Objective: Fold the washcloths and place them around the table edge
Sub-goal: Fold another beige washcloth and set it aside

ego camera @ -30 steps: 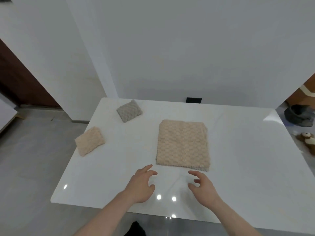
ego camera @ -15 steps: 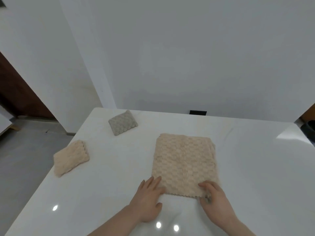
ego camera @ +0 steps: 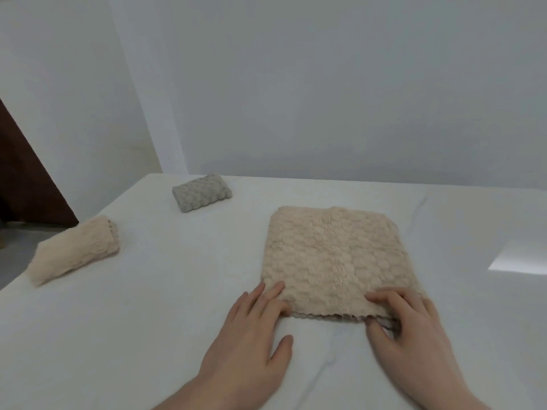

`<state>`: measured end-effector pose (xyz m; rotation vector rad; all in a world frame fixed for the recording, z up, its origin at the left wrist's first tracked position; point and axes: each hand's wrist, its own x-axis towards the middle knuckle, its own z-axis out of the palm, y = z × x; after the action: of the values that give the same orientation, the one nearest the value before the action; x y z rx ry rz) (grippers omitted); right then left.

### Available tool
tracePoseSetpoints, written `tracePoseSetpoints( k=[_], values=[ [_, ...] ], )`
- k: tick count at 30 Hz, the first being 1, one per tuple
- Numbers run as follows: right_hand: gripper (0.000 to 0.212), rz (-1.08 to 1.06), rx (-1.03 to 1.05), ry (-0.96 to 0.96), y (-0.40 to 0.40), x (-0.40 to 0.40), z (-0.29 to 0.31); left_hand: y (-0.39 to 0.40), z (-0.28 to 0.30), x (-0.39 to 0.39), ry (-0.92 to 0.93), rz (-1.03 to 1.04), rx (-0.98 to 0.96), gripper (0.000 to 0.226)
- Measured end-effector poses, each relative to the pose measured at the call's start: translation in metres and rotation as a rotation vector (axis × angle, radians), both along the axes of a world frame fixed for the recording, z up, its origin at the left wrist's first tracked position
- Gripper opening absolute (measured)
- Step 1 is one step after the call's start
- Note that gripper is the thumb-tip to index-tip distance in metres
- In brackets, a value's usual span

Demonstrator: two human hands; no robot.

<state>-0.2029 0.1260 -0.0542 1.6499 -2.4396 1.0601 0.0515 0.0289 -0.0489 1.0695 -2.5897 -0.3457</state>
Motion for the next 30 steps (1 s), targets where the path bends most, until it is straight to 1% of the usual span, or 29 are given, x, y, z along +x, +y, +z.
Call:
tracePoseSetpoints(
  k=[4,8,12,15,17,22,26,28,30],
  values=[
    [0.028,0.024,-0.004,0.055,0.004,0.001,-0.001,0.008,0.000,0.004,0.060,0.027,0.018,0.034],
    [0.023,0.014,-0.058,0.015,0.012,0.004,-0.001,0.016,0.002,0.004,0.066,0.082,0.033,0.037],
    [0.017,0.032,-0.119,0.008,0.035,0.011,-0.002,0.043,0.000,0.004,0.034,0.160,-0.008,0.051],
    [0.022,0.025,-0.150,0.055,0.049,0.016,-0.003,0.057,0.002,0.009,0.008,0.181,0.004,0.059],
    [0.027,0.018,-0.143,0.046,0.055,0.017,-0.003,0.063,0.002,0.010,0.012,0.191,0.013,0.061],
    [0.038,0.012,-0.145,0.012,0.056,0.017,-0.004,0.060,0.001,0.010,-0.005,0.196,0.039,0.058],
    [0.055,-0.066,-0.045,-0.042,0.042,0.010,-0.002,0.047,0.008,0.007,-0.055,0.192,0.023,0.057],
    [0.055,-0.100,0.043,0.021,0.033,0.009,-0.001,0.042,0.009,0.006,-0.030,0.198,0.033,0.059],
    [0.052,-0.123,0.079,0.047,0.025,0.007,-0.001,0.040,0.009,0.003,0.004,0.212,0.028,0.063]
  ],
)
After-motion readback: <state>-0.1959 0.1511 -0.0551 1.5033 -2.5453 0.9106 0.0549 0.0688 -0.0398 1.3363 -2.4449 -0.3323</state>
